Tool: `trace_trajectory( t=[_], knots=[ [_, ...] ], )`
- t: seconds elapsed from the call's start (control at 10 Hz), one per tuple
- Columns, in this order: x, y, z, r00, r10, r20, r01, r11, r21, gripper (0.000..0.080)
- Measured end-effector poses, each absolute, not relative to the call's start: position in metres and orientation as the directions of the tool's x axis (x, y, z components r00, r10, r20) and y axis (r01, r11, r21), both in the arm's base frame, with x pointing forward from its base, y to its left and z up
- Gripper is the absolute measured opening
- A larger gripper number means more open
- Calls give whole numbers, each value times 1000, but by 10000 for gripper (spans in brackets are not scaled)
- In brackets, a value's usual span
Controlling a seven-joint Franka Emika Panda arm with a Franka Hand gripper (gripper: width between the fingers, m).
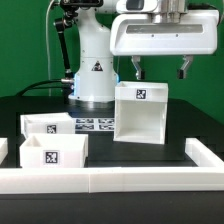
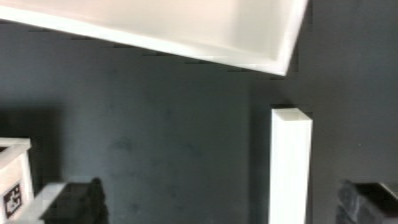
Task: Assemble drawer
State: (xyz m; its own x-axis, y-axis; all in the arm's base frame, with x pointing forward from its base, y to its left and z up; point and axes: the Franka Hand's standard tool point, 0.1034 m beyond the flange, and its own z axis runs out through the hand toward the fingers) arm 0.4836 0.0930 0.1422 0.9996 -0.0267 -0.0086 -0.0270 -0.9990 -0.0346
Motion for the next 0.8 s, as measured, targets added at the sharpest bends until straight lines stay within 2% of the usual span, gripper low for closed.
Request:
trace_trajectory(
  t=[0.2, 0.3, 0.6, 0.8],
  knots=[
    [484, 92, 141, 1000, -29, -10, -29, -999, -35, 650],
    [482, 92, 140, 994, -107, -20, -108, -994, -29, 650],
    [431, 95, 137, 974, -221, -50, -222, -975, -4, 650],
    [407, 106, 124, 966, -254, -51, -254, -967, 4, 650]
  ],
)
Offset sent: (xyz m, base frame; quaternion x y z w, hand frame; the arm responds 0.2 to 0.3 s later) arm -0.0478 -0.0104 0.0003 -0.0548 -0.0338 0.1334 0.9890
